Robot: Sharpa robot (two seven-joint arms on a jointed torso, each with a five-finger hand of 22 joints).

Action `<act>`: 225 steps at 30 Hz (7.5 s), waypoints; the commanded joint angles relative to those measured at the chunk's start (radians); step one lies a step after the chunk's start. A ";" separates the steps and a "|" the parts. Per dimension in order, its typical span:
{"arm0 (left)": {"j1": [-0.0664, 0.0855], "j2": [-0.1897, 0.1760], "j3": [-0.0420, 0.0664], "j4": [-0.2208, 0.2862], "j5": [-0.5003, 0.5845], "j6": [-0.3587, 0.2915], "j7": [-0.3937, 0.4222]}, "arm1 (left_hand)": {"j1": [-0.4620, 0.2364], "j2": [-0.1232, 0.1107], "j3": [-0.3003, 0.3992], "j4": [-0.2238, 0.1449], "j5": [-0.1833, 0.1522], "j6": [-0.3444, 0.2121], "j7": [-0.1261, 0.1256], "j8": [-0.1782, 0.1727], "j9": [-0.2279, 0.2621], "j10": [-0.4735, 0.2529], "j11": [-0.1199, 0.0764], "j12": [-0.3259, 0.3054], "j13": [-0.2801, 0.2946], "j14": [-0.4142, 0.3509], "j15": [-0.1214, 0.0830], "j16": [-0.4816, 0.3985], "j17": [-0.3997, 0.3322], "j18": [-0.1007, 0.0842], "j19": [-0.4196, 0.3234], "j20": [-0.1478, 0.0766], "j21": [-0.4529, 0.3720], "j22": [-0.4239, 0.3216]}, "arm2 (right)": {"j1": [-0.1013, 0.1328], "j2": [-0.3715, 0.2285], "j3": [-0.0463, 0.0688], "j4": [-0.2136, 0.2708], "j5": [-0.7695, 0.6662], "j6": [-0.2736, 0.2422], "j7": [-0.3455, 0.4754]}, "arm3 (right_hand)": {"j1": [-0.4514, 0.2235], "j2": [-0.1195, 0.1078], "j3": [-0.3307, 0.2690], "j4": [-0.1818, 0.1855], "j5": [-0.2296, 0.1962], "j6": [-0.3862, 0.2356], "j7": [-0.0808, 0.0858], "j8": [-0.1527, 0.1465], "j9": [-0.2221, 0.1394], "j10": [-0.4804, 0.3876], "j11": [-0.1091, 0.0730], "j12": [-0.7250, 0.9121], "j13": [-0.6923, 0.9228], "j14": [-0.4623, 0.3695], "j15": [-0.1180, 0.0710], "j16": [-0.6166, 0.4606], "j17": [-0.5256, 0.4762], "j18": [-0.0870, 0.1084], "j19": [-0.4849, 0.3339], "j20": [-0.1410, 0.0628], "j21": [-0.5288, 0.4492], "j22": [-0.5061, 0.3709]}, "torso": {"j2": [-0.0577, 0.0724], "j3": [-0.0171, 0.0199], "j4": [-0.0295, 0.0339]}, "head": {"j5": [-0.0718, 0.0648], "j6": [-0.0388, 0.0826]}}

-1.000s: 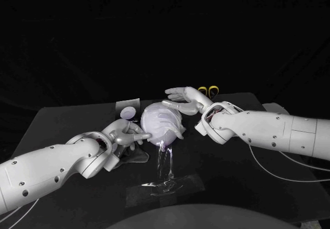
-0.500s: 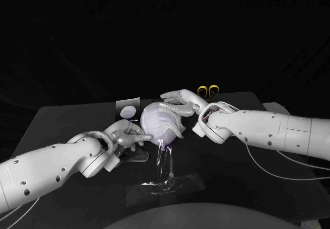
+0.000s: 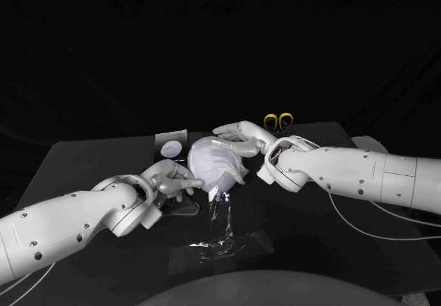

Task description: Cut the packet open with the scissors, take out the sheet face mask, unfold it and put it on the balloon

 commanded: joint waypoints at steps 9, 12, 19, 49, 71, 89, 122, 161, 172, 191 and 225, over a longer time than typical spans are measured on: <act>0.000 0.005 0.001 0.003 0.077 -0.078 0.011 | 0.264 0.071 0.129 -0.056 0.001 0.052 -0.019 -0.003 -0.002 0.074 -0.021 -0.066 -0.044 0.059 -0.030 0.056 0.114 0.009 0.014 -0.019 0.052 0.043 | -0.004 0.001 -0.002 0.008 -0.034 0.058 -0.019 | 0.001 0.008 -0.007 0.001 0.006 0.008 0.117 0.004 -0.003 0.002 0.002 -0.003 0.000 -0.005 0.000 -0.002 -0.004 -0.019 -0.019 0.000 -0.006 -0.006 | 0.000 -0.0003 0.0005 | 0.002 -0.004; 0.000 0.004 0.001 0.004 0.092 -0.081 0.014 | 0.276 0.061 0.147 -0.042 0.001 0.056 -0.021 0.001 0.002 0.095 -0.023 -0.078 -0.051 0.069 -0.031 0.067 0.136 0.006 0.022 -0.024 0.070 0.065 | -0.004 0.001 -0.002 0.009 -0.036 0.063 -0.023 | 0.000 0.009 -0.010 0.001 0.002 0.008 0.117 0.003 -0.004 0.000 0.002 -0.004 0.000 -0.012 0.001 -0.003 -0.008 -0.020 -0.026 0.000 -0.007 -0.009 | 0.000 -0.0004 0.0005 | 0.003 -0.005; 0.000 0.001 0.001 0.009 0.141 -0.069 0.019 | 0.297 0.027 0.192 -0.007 0.002 0.068 -0.026 0.006 0.011 0.130 -0.030 -0.095 -0.059 0.079 -0.037 0.078 0.157 0.001 0.033 -0.033 0.102 0.103 | -0.004 -0.001 -0.002 0.011 -0.042 0.068 -0.027 | -0.001 0.011 -0.015 0.001 -0.004 0.010 0.118 0.003 -0.006 0.000 0.003 -0.004 0.000 -0.020 0.002 -0.004 -0.013 -0.022 -0.039 0.000 -0.008 -0.014 | 0.000 -0.0002 0.0005 | 0.005 -0.006; -0.001 -0.024 0.001 0.025 0.309 0.032 -0.034 | -0.196 -0.159 0.218 0.013 -0.001 0.021 0.010 -0.079 -0.013 0.102 0.009 -0.113 -0.032 0.049 -0.001 0.074 0.113 0.005 -0.017 0.002 0.094 0.086 | -0.005 -0.003 -0.002 0.015 -0.047 0.069 -0.030 | -0.003 0.016 -0.026 0.001 -0.012 0.010 0.118 0.002 -0.010 -0.009 0.004 -0.004 0.000 -0.036 0.004 -0.006 -0.022 -0.024 -0.059 0.001 -0.010 -0.023 | 0.000 0.0000 -0.0002 | 0.010 -0.006; -0.002 -0.004 0.001 0.018 0.385 -0.082 -0.006 | 0.074 -0.074 0.302 -0.046 -0.001 0.063 -0.014 -0.087 -0.029 0.113 -0.020 -0.084 -0.002 0.066 -0.027 0.091 0.138 -0.002 0.033 -0.006 0.122 0.131 | -0.005 -0.004 -0.002 0.020 -0.048 0.068 -0.030 | -0.001 0.017 -0.031 0.000 -0.013 0.018 0.120 0.003 -0.010 -0.010 0.005 -0.004 0.000 -0.045 0.006 -0.006 -0.027 -0.026 -0.072 0.001 -0.011 -0.029 | 0.000 0.0000 0.0003 | 0.007 -0.008; -0.002 -0.007 0.001 0.020 0.394 -0.128 -0.010 | 0.123 -0.141 0.535 0.008 0.003 0.119 -0.060 -0.010 0.029 0.188 -0.060 0.044 0.097 0.123 -0.068 0.137 0.250 -0.017 0.100 -0.037 0.178 0.212 | -0.005 -0.006 -0.002 0.024 -0.049 0.068 -0.031 | 0.000 0.019 -0.034 0.001 -0.013 0.025 0.120 0.005 -0.010 -0.008 0.005 -0.004 0.000 -0.049 0.007 -0.006 -0.029 -0.027 -0.078 0.001 -0.011 -0.031 | 0.000 -0.0005 0.0007 | 0.013 -0.009; -0.008 -0.071 0.001 0.051 0.394 0.012 -0.081 | -0.417 -0.382 1.266 -0.367 0.388 0.089 -0.079 0.203 0.184 0.150 -0.084 0.301 0.207 0.177 -0.086 0.221 0.450 -0.029 0.128 -0.078 0.315 0.348 | -0.006 -0.010 -0.002 0.022 -0.078 0.071 -0.040 | 0.008 0.019 -0.050 -0.001 -0.029 0.027 0.120 0.004 -0.016 -0.020 0.006 -0.005 -0.001 -0.073 0.009 -0.008 -0.041 -0.030 -0.105 0.001 -0.012 -0.042 | 0.000 -0.0004 0.0009 | 0.013 -0.010; -0.008 -0.080 0.002 -0.020 0.204 -0.013 -0.022 | -0.425 -0.381 1.246 -0.374 0.408 0.084 -0.079 0.211 0.189 0.147 -0.083 0.308 0.207 0.169 -0.086 0.213 0.418 -0.030 0.129 -0.079 0.318 0.349 | -0.006 -0.011 -0.002 0.020 -0.152 0.069 -0.075 | 0.268 -0.037 -0.081 -0.135 -0.223 0.023 0.118 -0.001 -0.048 -0.022 0.006 -0.004 0.000 -0.077 0.010 -0.005 -0.077 -0.030 -0.113 0.001 0.001 -0.058 | 0.000 -0.0002 0.0007 | 0.010 -0.007; -0.008 -0.081 0.002 -0.012 0.199 0.071 -0.034 | -0.429 -0.381 0.955 -0.298 0.348 -0.127 0.012 0.089 0.139 -0.035 0.001 0.191 0.131 0.087 -0.011 0.144 0.208 -0.004 -0.024 -0.020 0.172 0.150 | -0.006 -0.013 -0.002 0.024 -0.127 0.021 -0.046 | 0.257 -0.039 -0.089 -0.130 -0.223 0.027 0.118 0.000 -0.048 -0.011 0.005 -0.002 0.001 -0.070 0.009 -0.004 -0.077 -0.030 -0.110 0.001 0.002 -0.057 | 0.000 0.0003 -0.0002 | 0.012 -0.004; -0.008 -0.098 0.003 -0.013 0.174 0.096 -0.060 | -0.342 -0.371 0.728 -0.230 0.265 -0.271 0.061 0.034 0.079 -0.182 0.058 0.172 0.072 -0.046 0.044 0.080 -0.023 0.010 -0.088 0.036 0.083 0.058 | -0.006 -0.087 -0.001 0.100 0.068 -0.052 0.073 | 0.180 -0.096 -0.173 -0.060 -0.226 0.014 0.116 -0.001 -0.056 -0.027 0.008 -0.004 -0.001 -0.145 0.017 -0.012 -0.093 -0.038 -0.155 0.002 -0.008 -0.077 | -0.001 0.0002 -0.0007 | 0.018 0.008; 0.074 -0.091 0.062 -0.046 0.170 -0.022 0.306 | -0.038 -0.256 0.422 -0.022 0.167 -0.280 0.104 0.127 -0.025 -0.404 0.125 0.162 -0.128 -0.548 0.126 -0.379 -0.572 -0.022 -0.310 0.145 -0.317 -0.173 | 0.009 -0.279 0.002 0.196 0.325 -0.047 0.049 | 0.432 -0.002 0.028 -0.117 -0.219 0.368 0.034 0.119 0.006 0.427 -0.105 0.073 0.015 0.487 -0.128 0.236 0.034 0.042 0.393 -0.059 0.214 0.032 | -0.001 0.0017 0.0004 | -0.005 0.034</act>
